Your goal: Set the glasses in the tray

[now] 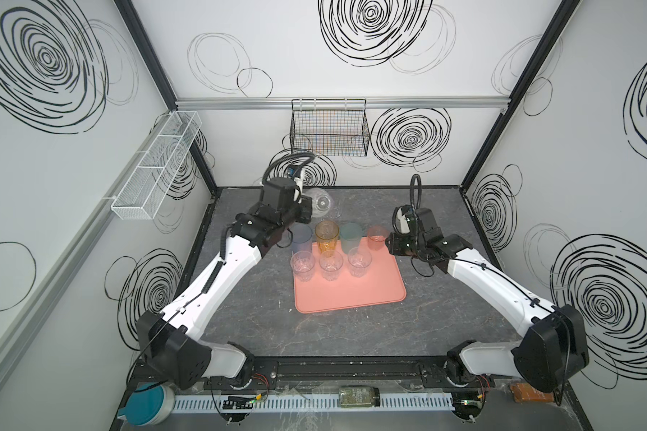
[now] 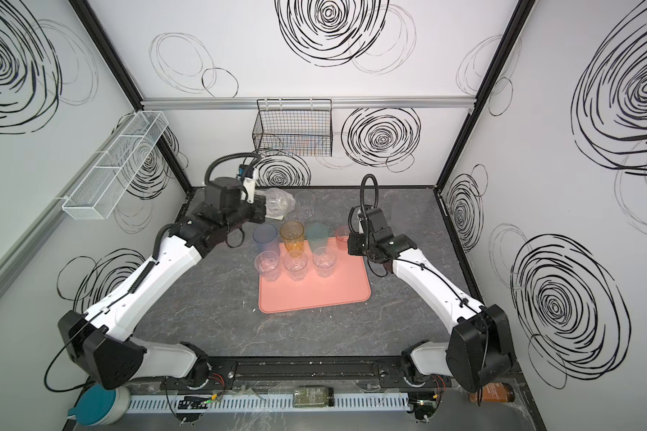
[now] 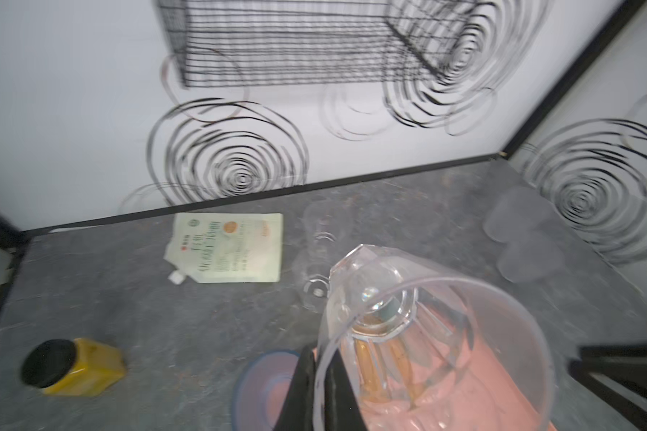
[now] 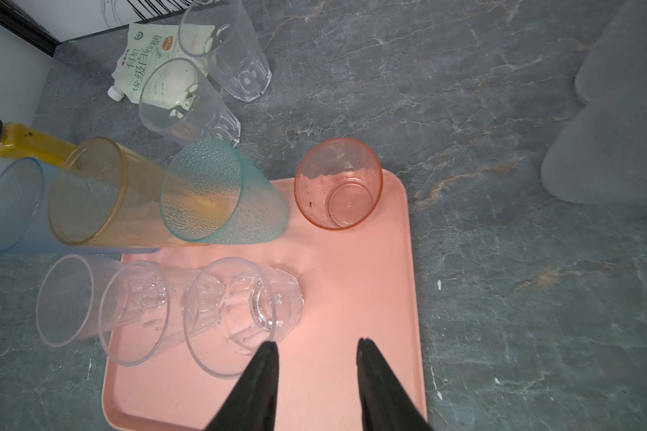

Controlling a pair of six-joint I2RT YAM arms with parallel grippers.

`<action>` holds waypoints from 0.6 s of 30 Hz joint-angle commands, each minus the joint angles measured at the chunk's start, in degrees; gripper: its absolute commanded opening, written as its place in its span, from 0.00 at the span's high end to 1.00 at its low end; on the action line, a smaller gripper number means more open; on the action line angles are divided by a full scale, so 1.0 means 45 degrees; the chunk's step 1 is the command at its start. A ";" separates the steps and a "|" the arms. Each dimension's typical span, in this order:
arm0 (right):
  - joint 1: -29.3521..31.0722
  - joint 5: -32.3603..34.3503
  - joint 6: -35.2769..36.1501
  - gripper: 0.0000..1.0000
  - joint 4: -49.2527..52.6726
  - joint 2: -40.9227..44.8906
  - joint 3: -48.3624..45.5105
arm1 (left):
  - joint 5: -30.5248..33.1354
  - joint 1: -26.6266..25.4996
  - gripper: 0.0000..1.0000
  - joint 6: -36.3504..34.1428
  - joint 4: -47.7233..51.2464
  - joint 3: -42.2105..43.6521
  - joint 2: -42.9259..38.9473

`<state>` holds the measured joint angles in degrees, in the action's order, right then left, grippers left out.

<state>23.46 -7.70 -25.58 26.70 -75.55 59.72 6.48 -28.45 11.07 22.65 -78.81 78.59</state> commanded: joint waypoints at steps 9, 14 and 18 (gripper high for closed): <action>-0.2052 -0.2121 -0.1154 0.58 -0.0088 0.3438 -0.1489 | 0.0862 -0.4384 1.00 0.2055 -0.1592 0.0308 0.2333; -0.2229 -0.3219 -0.1619 0.53 -0.0244 0.4475 -0.1308 | 0.1314 -0.4931 1.00 0.2076 -0.1572 -0.0438 0.3288; -0.1766 -0.3722 -0.1792 0.49 -0.0276 0.4225 -0.1062 | 0.1314 -0.5238 1.00 0.2182 -0.1588 -0.0911 0.3781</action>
<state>14.04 -21.43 -32.18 25.98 -55.61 53.56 10.72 -51.11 19.57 19.99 -79.15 95.22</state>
